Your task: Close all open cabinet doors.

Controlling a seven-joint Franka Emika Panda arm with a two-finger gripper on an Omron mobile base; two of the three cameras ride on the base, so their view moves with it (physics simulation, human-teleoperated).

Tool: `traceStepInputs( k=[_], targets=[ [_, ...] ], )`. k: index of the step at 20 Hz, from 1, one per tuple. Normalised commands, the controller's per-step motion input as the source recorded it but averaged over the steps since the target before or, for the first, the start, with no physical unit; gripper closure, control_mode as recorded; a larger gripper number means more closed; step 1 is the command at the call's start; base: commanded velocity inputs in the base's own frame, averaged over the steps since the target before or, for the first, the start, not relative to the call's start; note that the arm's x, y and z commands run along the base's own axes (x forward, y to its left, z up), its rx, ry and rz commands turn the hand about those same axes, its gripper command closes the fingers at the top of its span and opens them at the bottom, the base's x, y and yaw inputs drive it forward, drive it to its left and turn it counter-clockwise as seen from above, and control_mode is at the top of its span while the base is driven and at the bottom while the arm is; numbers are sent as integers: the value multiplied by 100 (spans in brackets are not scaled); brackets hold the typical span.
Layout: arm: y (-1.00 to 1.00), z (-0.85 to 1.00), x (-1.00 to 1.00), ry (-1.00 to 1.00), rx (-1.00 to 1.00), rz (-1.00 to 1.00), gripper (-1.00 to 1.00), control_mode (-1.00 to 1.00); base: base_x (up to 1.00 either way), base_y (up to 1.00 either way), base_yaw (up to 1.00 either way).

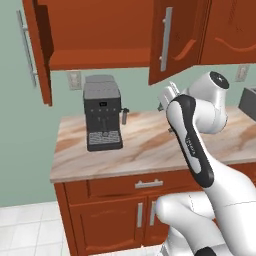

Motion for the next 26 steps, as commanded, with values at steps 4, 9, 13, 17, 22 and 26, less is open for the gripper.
traceStepInputs(
  k=[4, 9, 13, 17, 22, 26],
  targets=[
    [0, 0, 0, 0, 0, 0, -100, 100, 9, 49, 0],
    [0, 0, 0, 0, 0, 0, -100, 100, 20, 33, 0],
    [0, 0, 0, 0, 0, 0, -100, 100, 37, 25, -3],
    [0, 0, 0, 0, 0, 0, -100, 100, 36, 26, -7],
    [0, 0, 0, 0, 0, 0, -100, 100, 37, 38, -2],
    [0, 0, 0, 0, 0, 0, -100, 100, 20, 52, 0]
  ],
)
